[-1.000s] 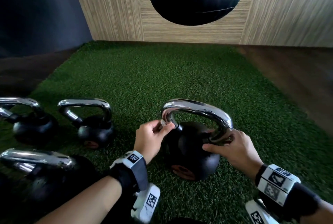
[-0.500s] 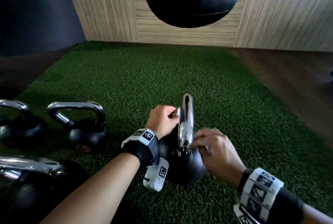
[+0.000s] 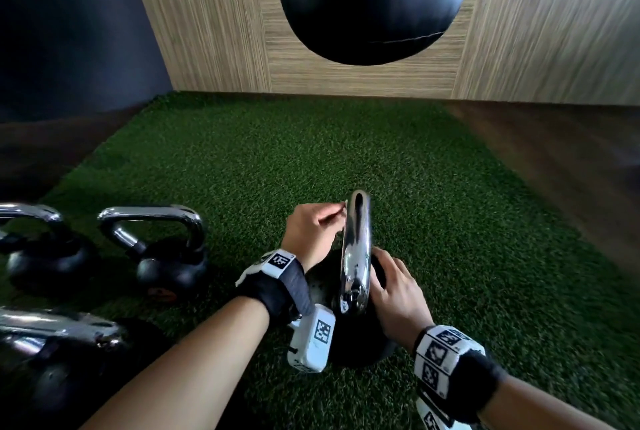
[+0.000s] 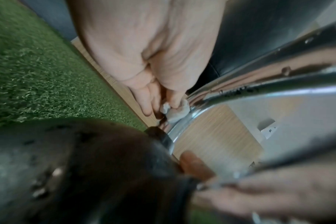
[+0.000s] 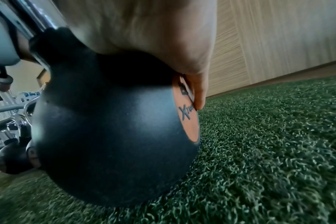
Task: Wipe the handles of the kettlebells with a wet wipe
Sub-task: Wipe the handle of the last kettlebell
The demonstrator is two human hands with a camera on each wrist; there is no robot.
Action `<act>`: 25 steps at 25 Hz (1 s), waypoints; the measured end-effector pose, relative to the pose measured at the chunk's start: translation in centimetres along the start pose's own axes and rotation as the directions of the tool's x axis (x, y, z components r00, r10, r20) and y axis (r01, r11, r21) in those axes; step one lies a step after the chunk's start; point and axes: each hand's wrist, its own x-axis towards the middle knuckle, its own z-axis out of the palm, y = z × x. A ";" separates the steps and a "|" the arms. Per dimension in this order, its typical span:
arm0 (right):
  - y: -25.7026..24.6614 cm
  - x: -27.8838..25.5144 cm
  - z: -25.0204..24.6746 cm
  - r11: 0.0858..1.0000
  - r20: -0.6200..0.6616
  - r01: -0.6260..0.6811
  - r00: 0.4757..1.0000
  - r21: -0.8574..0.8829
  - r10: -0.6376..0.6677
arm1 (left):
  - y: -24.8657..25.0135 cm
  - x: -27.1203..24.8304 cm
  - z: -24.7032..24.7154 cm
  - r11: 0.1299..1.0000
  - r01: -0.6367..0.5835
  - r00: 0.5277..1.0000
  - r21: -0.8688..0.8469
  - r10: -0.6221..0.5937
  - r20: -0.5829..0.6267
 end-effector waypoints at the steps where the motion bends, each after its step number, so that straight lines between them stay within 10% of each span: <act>1: 0.1 0.1 0.1 1.000 -0.001 -0.002 1.000 -0.001 0.002 | 0.0 -0.1 0.2 1.000 0.001 1.000 0.017 0.000 -0.008; 4: 0.3 0.1 0.2 1.000 -0.024 -0.001 1.000 -0.007 0.001 | -0.3 0.3 0.3 0.994 0.013 0.999 0.108 -0.018 0.048; 8: 0.4 0.1 0.2 1.000 -0.028 -0.010 1.000 0.010 0.010 | 0.1 1.6 -0.5 0.919 0.185 0.982 -0.348 -0.162 0.094; 15: 0.6 0.1 0.3 1.000 -0.034 0.003 0.999 0.012 -0.002 | 1.0 1.8 -1.8 0.817 0.208 0.977 -0.538 -0.154 0.145; 25: 0.6 0.3 0.5 1.000 -0.064 0.020 0.998 0.023 -0.019 | 3.5 0.2 -4.8 0.855 0.310 0.941 -0.415 -0.214 0.261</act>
